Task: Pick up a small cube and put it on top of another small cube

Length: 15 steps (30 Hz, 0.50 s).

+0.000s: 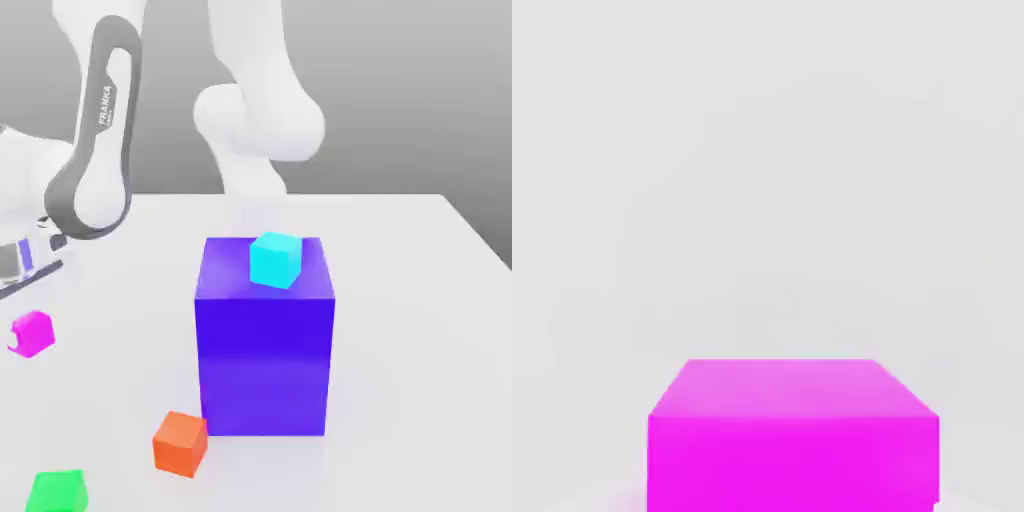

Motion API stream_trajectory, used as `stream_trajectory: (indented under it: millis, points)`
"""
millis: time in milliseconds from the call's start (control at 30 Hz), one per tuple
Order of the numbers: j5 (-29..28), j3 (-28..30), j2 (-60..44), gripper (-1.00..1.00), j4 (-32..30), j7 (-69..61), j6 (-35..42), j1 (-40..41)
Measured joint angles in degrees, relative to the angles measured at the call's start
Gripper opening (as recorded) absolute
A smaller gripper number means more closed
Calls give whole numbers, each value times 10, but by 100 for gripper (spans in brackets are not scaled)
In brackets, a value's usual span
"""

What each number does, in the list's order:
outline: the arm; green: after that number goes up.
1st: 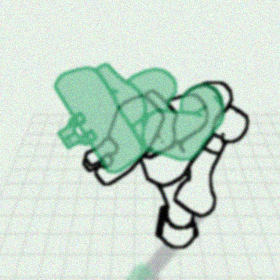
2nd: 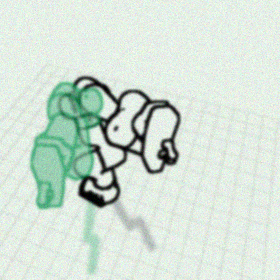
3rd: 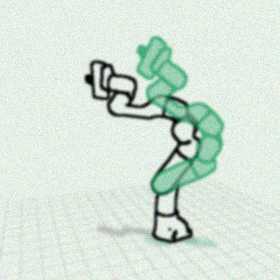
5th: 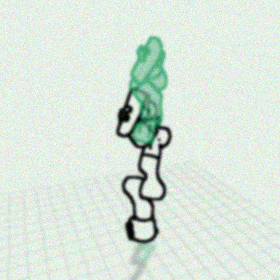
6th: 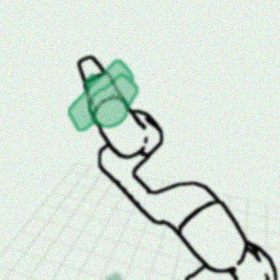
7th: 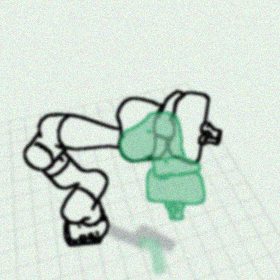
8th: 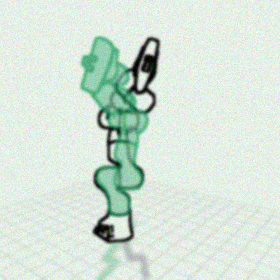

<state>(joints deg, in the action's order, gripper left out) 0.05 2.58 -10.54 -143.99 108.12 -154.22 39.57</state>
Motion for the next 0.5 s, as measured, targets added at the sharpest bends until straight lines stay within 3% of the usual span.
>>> stream_trajectory:
  millis: [233,367,400,500]
  points:
    - [-34,-94,-53,-100,143,-145,88,-67]
    - [-54,-95,-124,-100,165,-152,40,-83]
    - [-57,-93,-136,100,167,-150,29,-85]
    - [-57,-93,-136,100,167,-150,29,-85]
